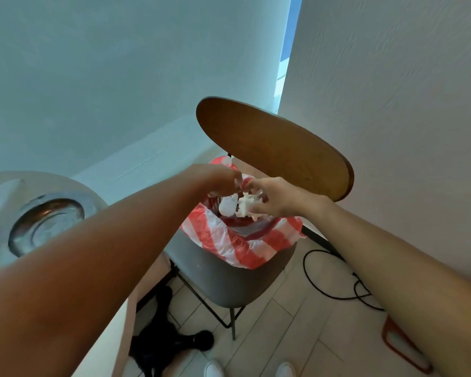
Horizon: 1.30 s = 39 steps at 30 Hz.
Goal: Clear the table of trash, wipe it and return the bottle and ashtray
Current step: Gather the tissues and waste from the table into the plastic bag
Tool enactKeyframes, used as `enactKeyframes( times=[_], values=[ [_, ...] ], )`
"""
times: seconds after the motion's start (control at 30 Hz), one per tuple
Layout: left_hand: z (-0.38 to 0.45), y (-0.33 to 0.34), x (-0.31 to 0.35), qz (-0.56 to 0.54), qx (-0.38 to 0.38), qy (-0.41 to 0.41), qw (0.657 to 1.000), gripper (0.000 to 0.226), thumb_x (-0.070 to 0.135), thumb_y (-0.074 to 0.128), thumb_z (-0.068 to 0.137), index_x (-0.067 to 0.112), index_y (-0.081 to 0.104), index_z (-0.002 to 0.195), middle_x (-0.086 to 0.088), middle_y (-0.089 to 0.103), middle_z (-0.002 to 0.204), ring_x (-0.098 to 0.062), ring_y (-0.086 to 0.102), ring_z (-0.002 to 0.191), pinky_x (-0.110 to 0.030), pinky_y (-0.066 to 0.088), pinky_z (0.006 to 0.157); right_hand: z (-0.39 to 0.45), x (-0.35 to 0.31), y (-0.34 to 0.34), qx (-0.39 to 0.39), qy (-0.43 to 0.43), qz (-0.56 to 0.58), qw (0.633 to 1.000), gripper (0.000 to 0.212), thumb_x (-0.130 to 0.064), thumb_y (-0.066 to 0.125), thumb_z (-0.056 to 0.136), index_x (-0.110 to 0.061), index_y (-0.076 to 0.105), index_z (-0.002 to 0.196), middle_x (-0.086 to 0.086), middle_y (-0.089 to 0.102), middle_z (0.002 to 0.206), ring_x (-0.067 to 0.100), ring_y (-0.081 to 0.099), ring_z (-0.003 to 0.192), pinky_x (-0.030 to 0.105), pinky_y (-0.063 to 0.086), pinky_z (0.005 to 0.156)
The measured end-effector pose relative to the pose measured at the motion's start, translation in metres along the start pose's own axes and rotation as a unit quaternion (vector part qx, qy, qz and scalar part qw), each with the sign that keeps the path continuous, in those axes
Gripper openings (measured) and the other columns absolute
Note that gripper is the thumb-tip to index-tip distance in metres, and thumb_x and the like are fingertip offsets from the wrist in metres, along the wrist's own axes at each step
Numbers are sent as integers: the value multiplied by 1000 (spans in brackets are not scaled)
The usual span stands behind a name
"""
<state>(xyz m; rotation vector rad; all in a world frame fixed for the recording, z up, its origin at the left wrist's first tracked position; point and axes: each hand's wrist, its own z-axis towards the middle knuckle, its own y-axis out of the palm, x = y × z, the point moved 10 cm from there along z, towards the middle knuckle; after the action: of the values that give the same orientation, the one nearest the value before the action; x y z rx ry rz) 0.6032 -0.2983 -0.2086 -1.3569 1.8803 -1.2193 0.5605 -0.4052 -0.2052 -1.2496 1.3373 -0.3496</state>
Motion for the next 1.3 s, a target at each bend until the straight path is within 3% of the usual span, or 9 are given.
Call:
enactKeyframes(
  times=[0.13, 0.27, 0.4, 0.5, 0.7, 0.97, 1.3],
  values=[
    [-3, -4, 0, 5, 12, 1, 1000, 37, 31, 43, 105, 26, 47, 141, -1, 60, 112, -14, 62, 76, -28, 57, 64, 5, 7, -2, 3, 4, -4, 1000, 42, -38, 72, 90, -40, 54, 128, -8, 60, 125, 14, 60, 108, 35, 58, 83],
    [-9, -9, -3, 9, 37, 11, 999, 37, 38, 46, 101, 27, 53, 135, -1, 66, 121, -20, 65, 92, -38, 59, 81, 6, 4, -11, 15, -2, -18, 1000, 34, -37, 68, 93, -37, 56, 126, -6, 60, 128, 15, 58, 110, 38, 58, 87],
    [-29, -25, -5, 13, 76, 8, 997, 32, 32, 50, 101, 21, 58, 130, 4, 60, 107, -17, 57, 89, -30, 52, 73, 7, -5, -21, 17, -12, -38, 999, 34, -36, 65, 96, -30, 58, 129, -7, 61, 124, 14, 59, 109, 25, 54, 79],
    [-50, -40, -9, 14, 121, -7, 992, 31, 37, 51, 99, 21, 60, 125, -2, 63, 111, -21, 60, 97, -38, 55, 80, 8, -14, -30, 23, -27, -67, 997, 38, -44, 64, 95, -32, 58, 130, -7, 62, 125, 13, 60, 107, 21, 51, 74],
    [-111, -64, -7, 17, 203, -58, 977, 36, 44, 54, 97, 29, 57, 130, 1, 61, 126, -21, 58, 114, -40, 50, 93, 1, -45, -50, 15, -83, -126, 988, 51, -60, 55, 93, -34, 50, 136, -5, 54, 140, 19, 55, 122, 40, 49, 96],
    [-200, -64, 15, 18, 265, -155, 952, 43, 49, 53, 96, 27, 56, 132, -4, 60, 130, -25, 57, 118, -43, 47, 98, -32, -102, -77, 10, -186, -172, 967, 67, -68, 53, 89, -32, 42, 144, 1, 46, 150, 23, 51, 130, 47, 46, 105],
    [-319, -42, 22, 8, 314, -268, 911, 46, 53, 49, 96, 30, 52, 136, -1, 53, 141, -25, 49, 131, -45, 38, 108, -77, -202, -61, 7, -320, -198, 927, 68, -70, 50, 90, -30, 42, 145, 1, 48, 149, 23, 50, 132, 47, 44, 107]
  ],
)
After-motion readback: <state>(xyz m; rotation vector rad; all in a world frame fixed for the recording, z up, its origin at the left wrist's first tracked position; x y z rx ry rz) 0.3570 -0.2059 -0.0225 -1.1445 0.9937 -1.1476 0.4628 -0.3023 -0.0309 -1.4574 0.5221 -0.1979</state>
